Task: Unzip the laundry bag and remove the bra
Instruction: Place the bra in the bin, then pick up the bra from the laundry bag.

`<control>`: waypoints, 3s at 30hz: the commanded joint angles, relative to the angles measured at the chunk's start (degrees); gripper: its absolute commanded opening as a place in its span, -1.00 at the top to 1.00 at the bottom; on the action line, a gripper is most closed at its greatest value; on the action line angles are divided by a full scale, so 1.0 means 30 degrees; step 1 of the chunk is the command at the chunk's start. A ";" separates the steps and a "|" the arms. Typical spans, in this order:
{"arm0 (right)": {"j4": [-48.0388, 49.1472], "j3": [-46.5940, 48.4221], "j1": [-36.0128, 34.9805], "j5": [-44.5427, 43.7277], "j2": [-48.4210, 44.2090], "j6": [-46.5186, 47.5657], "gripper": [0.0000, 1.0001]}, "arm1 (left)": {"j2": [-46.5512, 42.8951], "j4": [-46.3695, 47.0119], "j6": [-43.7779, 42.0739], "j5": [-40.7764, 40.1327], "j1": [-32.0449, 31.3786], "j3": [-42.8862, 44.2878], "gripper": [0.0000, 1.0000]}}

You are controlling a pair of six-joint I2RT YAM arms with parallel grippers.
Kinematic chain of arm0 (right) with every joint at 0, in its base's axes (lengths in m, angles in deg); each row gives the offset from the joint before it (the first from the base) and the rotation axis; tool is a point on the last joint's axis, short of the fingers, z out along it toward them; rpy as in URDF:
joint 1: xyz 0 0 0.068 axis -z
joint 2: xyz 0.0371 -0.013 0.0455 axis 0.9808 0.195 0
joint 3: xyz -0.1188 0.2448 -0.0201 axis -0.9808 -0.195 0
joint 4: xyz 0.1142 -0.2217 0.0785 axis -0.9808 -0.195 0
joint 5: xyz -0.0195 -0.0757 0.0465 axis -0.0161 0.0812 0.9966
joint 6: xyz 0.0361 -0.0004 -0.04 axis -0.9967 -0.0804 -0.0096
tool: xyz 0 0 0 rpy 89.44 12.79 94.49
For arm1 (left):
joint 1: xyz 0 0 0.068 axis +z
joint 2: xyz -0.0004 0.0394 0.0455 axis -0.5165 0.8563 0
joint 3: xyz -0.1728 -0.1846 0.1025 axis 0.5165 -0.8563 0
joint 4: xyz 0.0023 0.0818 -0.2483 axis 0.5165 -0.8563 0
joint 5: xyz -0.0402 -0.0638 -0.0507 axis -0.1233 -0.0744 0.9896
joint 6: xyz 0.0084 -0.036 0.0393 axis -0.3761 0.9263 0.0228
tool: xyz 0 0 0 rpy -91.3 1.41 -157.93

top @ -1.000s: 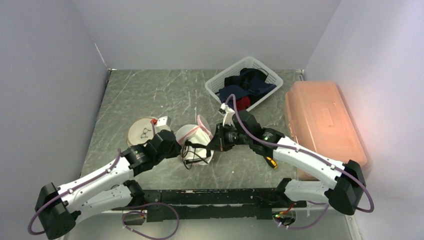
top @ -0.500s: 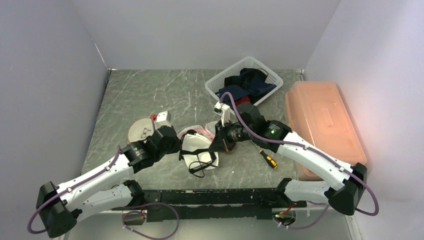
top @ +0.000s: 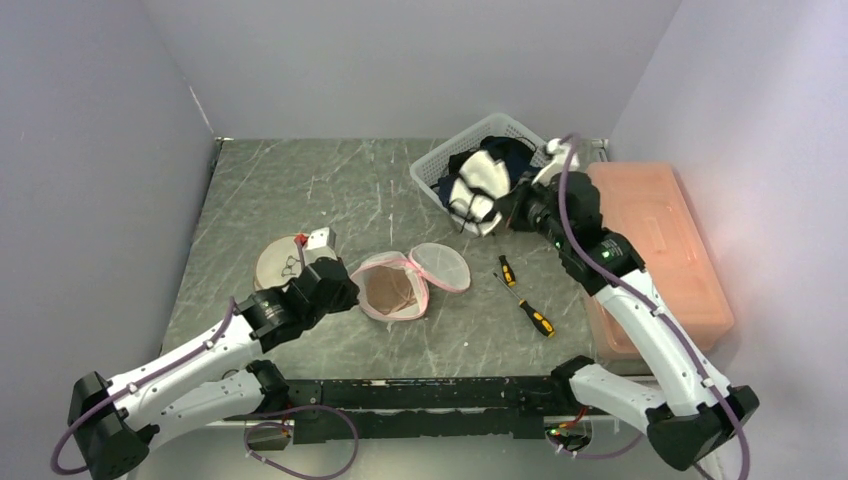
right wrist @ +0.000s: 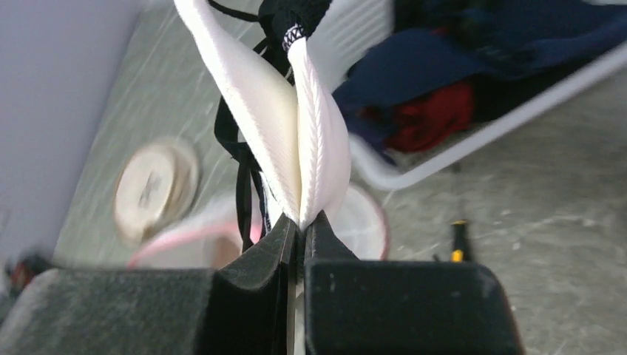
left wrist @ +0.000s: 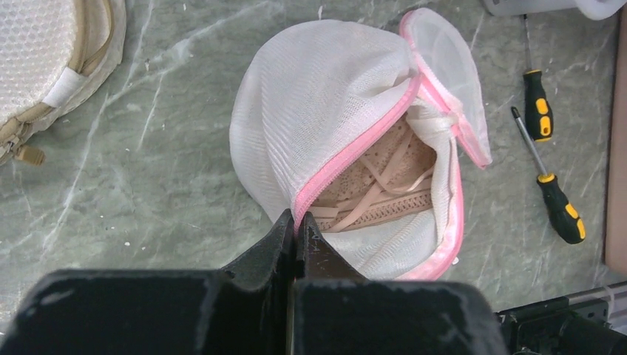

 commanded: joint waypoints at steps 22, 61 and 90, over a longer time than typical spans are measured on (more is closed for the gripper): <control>1.3730 0.2895 0.9496 0.2071 1.3779 -0.4704 1.00 | -0.1600 0.1078 0.1082 0.1259 0.0079 -0.2090 0.94; 0.8111 0.4494 0.2907 -0.5201 0.8189 -0.1762 -0.59 | -0.3248 -0.1581 0.0505 -0.0854 0.0108 -0.0875 0.51; 0.8900 -0.5196 -0.9585 -0.2248 0.7415 -0.4920 -0.04 | 0.2007 0.3275 -0.0226 0.0424 0.0086 -0.2168 0.93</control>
